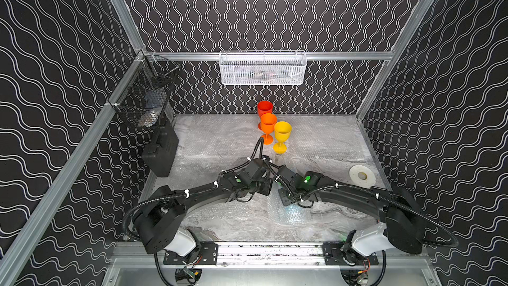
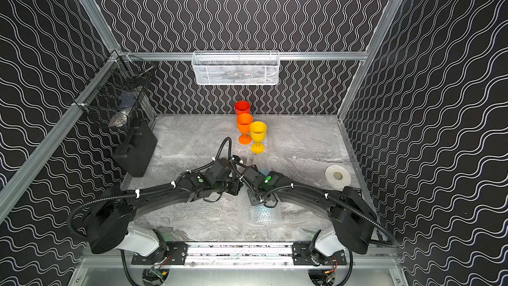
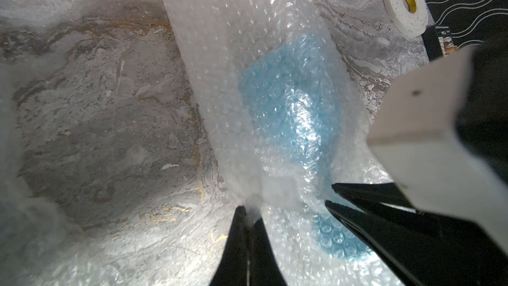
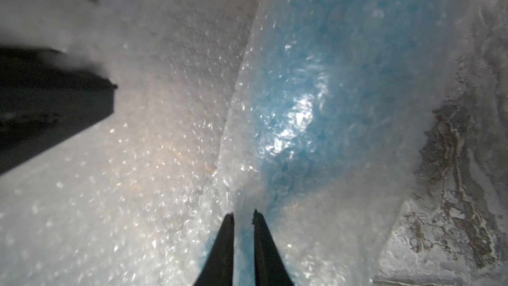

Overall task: Unpack wine glasses from bubble wrap
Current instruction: Unwrap the wine glass from the bubble wrap.

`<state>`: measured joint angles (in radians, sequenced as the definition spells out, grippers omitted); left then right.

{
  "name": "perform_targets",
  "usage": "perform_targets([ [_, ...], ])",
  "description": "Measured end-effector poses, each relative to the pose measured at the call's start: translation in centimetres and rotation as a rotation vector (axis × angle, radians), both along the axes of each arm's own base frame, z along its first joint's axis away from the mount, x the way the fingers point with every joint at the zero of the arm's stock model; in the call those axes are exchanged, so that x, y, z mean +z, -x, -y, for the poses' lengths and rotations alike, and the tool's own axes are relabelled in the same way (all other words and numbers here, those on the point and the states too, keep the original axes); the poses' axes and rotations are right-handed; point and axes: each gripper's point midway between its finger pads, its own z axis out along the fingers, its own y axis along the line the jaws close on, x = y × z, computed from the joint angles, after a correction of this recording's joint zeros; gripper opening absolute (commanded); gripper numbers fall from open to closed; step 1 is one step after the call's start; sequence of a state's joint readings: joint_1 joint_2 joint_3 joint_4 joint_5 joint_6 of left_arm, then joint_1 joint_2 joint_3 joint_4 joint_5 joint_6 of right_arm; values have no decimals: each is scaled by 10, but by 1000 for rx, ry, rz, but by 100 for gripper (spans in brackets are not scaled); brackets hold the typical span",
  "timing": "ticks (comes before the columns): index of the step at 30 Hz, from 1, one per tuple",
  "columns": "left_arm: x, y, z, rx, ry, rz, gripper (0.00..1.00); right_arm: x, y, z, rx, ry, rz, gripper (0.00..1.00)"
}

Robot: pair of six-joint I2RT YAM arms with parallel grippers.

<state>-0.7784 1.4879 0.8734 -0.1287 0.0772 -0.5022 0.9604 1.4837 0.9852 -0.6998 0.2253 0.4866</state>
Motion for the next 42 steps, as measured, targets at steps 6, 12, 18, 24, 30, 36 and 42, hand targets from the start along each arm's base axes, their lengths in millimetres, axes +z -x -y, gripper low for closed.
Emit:
perform_targets([
  [6,1,0,0,0,2,2,0,1,1,2,-7,-5,2,9],
  [12,1,0,-1,2,1,4,0,10,0,2,-29,-51,17,6],
  [18,-1,0,-3,7,-6,6,0,23,-10,22,-129,-163,13,5],
  [24,-6,2,-6,12,-18,1,0,32,-24,63,-291,-278,25,5],
  [30,-13,5,-10,13,-29,-9,0,24,-19,89,-406,-334,1,6],
  [36,-18,7,-13,14,-39,-17,0,14,-16,110,-526,-379,-31,18],
  [42,-22,8,-13,14,-39,-16,0,24,-27,135,-639,-426,-2,32],
])
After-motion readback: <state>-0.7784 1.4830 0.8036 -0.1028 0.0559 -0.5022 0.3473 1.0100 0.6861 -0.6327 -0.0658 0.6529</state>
